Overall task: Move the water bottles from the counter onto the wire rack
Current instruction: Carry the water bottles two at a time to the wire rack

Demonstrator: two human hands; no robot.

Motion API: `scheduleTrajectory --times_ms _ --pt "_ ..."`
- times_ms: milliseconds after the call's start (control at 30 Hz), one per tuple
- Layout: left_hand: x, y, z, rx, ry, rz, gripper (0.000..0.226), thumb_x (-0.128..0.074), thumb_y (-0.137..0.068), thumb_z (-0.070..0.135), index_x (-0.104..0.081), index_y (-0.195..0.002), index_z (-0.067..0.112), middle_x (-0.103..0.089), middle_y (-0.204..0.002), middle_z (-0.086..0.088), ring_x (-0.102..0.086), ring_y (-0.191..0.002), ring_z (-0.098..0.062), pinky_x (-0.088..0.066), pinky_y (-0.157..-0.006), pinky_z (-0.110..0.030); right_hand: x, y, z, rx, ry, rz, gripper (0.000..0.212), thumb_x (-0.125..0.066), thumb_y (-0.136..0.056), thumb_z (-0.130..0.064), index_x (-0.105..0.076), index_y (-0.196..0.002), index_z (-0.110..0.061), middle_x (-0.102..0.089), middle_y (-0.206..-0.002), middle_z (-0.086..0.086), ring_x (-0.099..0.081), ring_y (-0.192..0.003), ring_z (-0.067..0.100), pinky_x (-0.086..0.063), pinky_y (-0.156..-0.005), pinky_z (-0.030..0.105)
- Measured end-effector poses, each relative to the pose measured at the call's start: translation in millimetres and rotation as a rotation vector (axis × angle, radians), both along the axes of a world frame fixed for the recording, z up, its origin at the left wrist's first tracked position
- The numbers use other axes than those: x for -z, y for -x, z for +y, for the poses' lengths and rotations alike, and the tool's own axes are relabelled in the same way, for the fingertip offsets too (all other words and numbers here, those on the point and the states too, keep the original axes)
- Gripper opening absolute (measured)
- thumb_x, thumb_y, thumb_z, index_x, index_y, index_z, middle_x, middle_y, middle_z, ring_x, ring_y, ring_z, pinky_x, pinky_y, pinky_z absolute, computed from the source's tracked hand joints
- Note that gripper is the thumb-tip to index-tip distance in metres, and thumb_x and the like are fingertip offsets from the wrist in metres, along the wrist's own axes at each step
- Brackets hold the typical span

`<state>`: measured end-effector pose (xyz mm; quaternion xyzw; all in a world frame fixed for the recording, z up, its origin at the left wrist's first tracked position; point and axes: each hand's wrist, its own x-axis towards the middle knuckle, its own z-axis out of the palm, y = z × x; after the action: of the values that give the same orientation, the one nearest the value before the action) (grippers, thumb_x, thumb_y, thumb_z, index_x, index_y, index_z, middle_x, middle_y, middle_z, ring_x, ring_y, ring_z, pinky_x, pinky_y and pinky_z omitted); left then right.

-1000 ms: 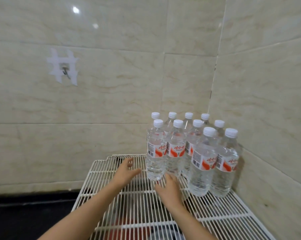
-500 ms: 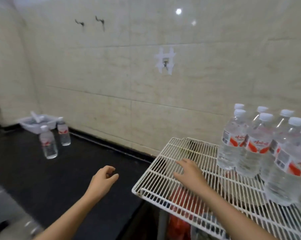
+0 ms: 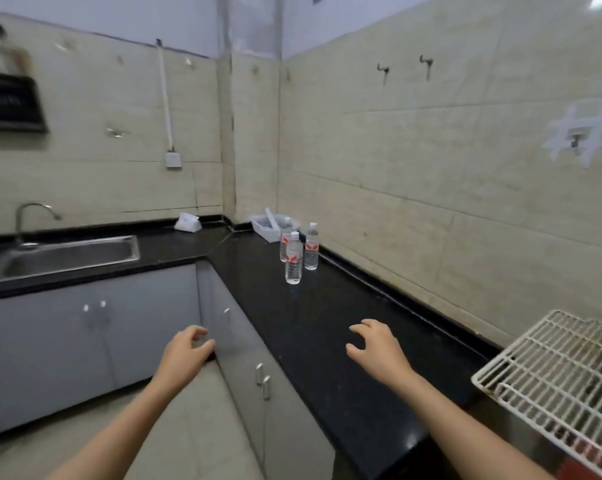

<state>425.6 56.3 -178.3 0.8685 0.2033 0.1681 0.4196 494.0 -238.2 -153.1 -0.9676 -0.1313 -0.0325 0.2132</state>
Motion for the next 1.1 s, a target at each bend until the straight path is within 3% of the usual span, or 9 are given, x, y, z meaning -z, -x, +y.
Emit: scheduleTrajectory --times_ms 300,533,900,1100 --pt "-6 88 179 -0.184 -0.038 -0.005 0.029 -0.058 -0.086 0.014 -0.058 -0.112 0.001 -0.059 -0.119 -0.02 -0.054 -0.11 -0.031 -0.042 -0.093 -0.039 13 18 194 -0.145 -0.045 0.043 0.046 -0.054 -0.086 -0.028 -0.051 -0.13 -0.014 -0.045 -0.138 0.008 -0.038 -0.13 0.025 -0.037 -0.103 0.035" --pt "17 94 226 -0.222 0.032 -0.005 0.025 -0.058 -0.085 0.008 -0.059 -0.108 -0.003 -0.059 -0.114 -0.023 -0.055 -0.106 -0.033 -0.041 -0.092 -0.039 23 8 239 -0.151 -0.016 0.084 0.049 -0.054 -0.087 -0.027 -0.045 -0.134 -0.016 -0.043 -0.14 0.005 -0.034 -0.131 0.023 -0.034 -0.105 0.036" --pt "12 -4 241 -0.062 0.079 -0.106 0.012 -0.056 -0.087 0.014 -0.054 -0.099 0.018 -0.056 -0.108 -0.007 -0.053 -0.103 -0.022 -0.039 -0.085 -0.029 48 -102 274 -0.048 -0.1 0.132 0.046 -0.056 -0.085 -0.026 -0.05 -0.129 -0.014 -0.049 -0.135 0.009 -0.042 -0.126 0.026 -0.039 -0.102 0.037" --pt "-5 -113 266 -0.056 0.013 -0.102 0.023 -0.056 -0.087 0.014 -0.058 -0.109 0.008 -0.056 -0.11 -0.009 -0.052 -0.1 -0.02 -0.04 -0.087 -0.029 50 -202 301 -0.012 -0.206 0.127 0.047 -0.057 -0.085 -0.025 -0.05 -0.13 -0.013 -0.05 -0.135 0.01 -0.043 -0.125 0.027 -0.041 -0.1 0.037"
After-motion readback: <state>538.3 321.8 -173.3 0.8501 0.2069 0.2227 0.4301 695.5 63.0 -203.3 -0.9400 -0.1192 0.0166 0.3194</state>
